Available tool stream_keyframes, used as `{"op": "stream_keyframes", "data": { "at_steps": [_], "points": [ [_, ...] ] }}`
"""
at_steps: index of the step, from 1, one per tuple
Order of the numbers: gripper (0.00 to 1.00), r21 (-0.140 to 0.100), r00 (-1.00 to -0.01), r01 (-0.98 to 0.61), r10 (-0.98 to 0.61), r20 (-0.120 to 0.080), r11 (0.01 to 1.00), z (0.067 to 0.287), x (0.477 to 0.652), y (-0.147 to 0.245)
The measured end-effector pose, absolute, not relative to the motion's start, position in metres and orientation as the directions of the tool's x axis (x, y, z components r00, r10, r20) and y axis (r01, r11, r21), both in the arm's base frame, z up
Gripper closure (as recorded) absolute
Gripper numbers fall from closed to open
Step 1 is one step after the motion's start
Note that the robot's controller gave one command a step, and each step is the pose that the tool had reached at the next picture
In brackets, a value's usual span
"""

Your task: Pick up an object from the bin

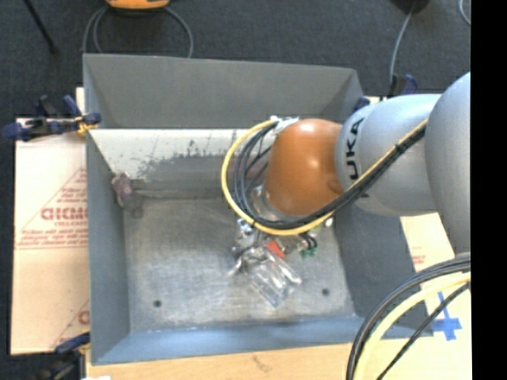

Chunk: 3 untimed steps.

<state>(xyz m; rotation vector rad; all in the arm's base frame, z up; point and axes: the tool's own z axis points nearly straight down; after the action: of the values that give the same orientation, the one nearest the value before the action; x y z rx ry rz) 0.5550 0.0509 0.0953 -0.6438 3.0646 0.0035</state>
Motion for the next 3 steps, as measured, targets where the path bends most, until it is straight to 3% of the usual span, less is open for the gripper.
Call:
{"op": "stream_keyframes", "data": {
  "at_steps": [1, 2, 3],
  "points": [
    [1.00, -0.005, -0.798, -0.603, -0.603, -0.010, 0.798, 0.215, 0.549, 0.082],
    [1.00, 0.002, -0.904, -0.428, -0.428, 0.003, 0.904, 0.130, 0.532, 0.066],
    [0.00, 0.001, -0.904, -0.427, -0.427, 0.000, 0.904, 0.132, 0.533, 0.066]
  ]
}}
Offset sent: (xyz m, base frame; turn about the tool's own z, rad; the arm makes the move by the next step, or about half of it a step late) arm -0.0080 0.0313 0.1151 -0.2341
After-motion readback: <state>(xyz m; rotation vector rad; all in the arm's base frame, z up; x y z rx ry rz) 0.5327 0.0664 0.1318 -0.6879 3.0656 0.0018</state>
